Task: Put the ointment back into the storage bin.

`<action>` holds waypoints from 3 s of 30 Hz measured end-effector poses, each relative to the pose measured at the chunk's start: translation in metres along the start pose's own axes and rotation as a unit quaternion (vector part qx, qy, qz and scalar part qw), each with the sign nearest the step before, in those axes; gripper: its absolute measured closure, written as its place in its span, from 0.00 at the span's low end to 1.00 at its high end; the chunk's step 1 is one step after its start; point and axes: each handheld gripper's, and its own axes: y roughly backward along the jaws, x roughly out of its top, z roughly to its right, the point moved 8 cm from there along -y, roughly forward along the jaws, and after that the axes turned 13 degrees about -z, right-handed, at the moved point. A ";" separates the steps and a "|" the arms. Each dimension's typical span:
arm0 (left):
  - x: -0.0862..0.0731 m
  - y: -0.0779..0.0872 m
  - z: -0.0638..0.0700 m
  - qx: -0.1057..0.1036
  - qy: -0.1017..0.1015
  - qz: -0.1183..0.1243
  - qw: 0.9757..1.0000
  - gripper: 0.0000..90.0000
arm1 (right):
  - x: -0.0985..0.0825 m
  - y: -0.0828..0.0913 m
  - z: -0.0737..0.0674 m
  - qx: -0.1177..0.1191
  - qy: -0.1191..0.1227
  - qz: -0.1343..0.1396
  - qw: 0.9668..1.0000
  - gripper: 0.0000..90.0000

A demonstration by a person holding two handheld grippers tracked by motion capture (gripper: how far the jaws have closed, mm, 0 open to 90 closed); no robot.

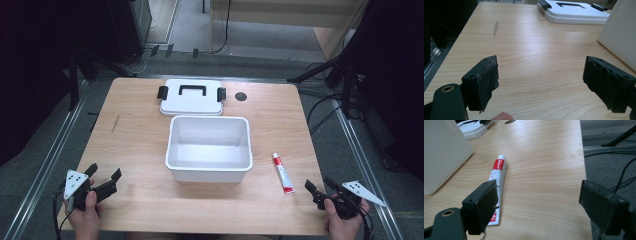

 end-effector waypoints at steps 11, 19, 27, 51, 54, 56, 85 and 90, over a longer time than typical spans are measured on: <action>0.000 0.000 0.000 0.000 -0.001 -0.001 1.000 0.16 | -0.005 -0.007 -0.002 -0.033 0.006 -0.044 0.998 0.18; 0.000 0.000 0.001 0.002 -0.006 -0.002 1.000 0.16 | 0.003 -0.010 -0.016 -0.061 0.030 -0.105 0.992 0.18; 0.000 0.000 0.001 0.001 -0.004 -0.002 1.000 0.16 | 0.006 -0.016 -0.034 -0.093 0.070 -0.247 0.962 0.19; -0.001 0.000 0.001 -0.003 -0.001 -0.006 1.000 0.16 | 0.037 -0.047 -0.059 -0.121 0.089 -0.458 0.876 0.31; -0.001 0.000 0.001 -0.003 -0.001 -0.006 1.000 0.16 | 0.040 -0.053 -0.061 -0.118 0.086 -0.466 0.873 0.34; -0.001 -0.001 0.001 -0.003 -0.001 -0.006 1.000 0.16 | 0.042 -0.057 -0.063 -0.114 0.084 -0.472 0.870 0.36; 0.000 -0.001 0.000 -0.005 0.003 -0.007 1.000 0.16 | 0.050 -0.095 -0.071 -0.119 0.077 -0.500 0.854 0.78; 0.000 -0.001 0.000 -0.004 0.003 -0.007 1.000 0.16 | 0.050 -0.095 -0.071 -0.115 0.077 -0.498 0.856 0.79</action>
